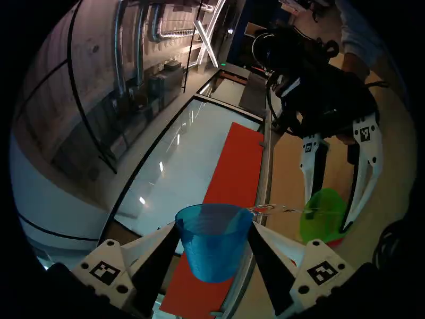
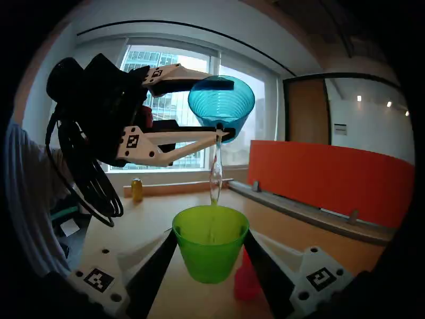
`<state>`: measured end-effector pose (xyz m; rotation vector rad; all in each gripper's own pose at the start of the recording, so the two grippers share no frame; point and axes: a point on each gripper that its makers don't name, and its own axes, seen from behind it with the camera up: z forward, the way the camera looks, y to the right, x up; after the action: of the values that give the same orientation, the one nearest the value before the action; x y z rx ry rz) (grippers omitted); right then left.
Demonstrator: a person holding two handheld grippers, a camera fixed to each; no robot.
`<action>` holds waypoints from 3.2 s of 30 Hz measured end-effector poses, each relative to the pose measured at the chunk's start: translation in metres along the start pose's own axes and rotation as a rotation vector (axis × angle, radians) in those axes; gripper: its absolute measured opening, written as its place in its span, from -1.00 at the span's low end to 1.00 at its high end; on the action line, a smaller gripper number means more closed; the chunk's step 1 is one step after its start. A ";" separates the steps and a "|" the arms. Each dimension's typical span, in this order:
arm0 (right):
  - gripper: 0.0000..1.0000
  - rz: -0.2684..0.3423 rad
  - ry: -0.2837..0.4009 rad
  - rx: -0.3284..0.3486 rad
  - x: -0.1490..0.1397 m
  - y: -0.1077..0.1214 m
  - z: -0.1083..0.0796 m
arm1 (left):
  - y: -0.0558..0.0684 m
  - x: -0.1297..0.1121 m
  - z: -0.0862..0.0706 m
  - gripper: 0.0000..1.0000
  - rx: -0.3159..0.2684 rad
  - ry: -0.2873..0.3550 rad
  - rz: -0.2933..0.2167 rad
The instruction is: Pour water
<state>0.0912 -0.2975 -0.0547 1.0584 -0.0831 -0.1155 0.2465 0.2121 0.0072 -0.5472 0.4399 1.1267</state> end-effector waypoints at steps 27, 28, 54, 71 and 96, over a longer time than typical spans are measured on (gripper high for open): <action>0.79 -0.013 0.002 0.000 0.004 0.001 0.000 | -0.006 0.008 0.000 0.72 0.011 0.006 0.117; 0.79 -0.014 0.001 0.000 0.004 0.001 0.000 | -0.007 0.008 0.000 0.72 0.012 0.006 0.123; 0.79 -0.016 0.007 -0.007 0.007 0.004 0.000 | -0.010 0.016 -0.002 0.72 0.034 0.005 0.328; 0.79 -0.008 0.023 -0.008 0.010 0.004 0.003 | -0.011 0.029 -0.002 0.72 0.053 0.022 0.493; 0.79 -0.009 0.032 -0.017 0.013 0.006 0.001 | -0.016 0.023 0.004 0.72 0.048 0.017 0.269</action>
<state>0.1046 -0.2977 -0.0487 1.0439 -0.0482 -0.1075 0.2701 0.2253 -0.0003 -0.4645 0.5656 1.3658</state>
